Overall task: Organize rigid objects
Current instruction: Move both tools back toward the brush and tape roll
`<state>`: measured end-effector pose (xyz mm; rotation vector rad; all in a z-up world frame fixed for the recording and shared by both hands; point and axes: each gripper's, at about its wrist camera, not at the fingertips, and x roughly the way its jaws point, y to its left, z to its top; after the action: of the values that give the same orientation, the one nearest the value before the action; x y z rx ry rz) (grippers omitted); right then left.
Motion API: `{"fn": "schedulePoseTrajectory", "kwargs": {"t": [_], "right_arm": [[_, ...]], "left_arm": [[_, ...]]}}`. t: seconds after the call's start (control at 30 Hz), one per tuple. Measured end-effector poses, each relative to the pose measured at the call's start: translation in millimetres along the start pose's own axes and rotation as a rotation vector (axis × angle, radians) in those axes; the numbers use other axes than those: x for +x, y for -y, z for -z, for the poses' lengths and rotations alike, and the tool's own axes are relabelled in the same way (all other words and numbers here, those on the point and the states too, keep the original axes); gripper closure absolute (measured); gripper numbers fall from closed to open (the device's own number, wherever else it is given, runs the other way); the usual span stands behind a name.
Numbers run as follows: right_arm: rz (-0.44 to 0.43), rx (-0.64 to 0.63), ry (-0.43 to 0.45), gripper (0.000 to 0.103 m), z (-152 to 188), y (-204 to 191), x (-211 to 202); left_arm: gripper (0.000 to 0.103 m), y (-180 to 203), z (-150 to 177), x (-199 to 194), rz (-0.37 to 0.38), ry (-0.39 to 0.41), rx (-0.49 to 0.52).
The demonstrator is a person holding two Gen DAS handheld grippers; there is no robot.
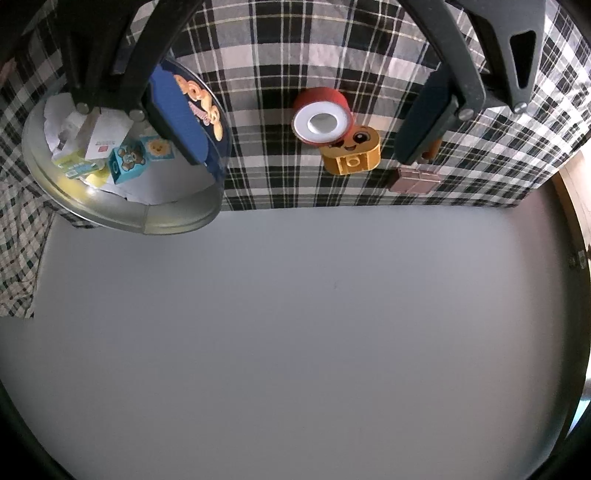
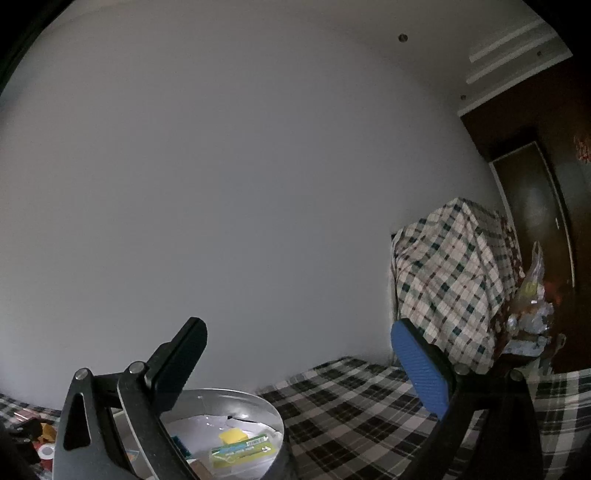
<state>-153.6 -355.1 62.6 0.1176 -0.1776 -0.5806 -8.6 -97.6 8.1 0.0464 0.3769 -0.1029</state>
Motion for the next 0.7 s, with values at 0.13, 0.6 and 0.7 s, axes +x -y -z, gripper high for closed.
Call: {"fn": "schedulePoseTrajectory", "kwargs": {"t": [0.13,0.6,0.7], "right_arm": [[-0.032,-0.014,-0.024,0.001,-1,-9,-5],[-0.18,-0.002,-0.126,0.001,9,-66,-23],[-0.213,0.008,-0.151,0.001,12,-78,-27]], "left_arm": [[0.001,-3,2,-1,0.02,-0.014,0.005],[0.001,-41,2,3,0.002,0.004,0.004],[0.001,-54,1,4,-0.002,0.007,-0.004]]}}
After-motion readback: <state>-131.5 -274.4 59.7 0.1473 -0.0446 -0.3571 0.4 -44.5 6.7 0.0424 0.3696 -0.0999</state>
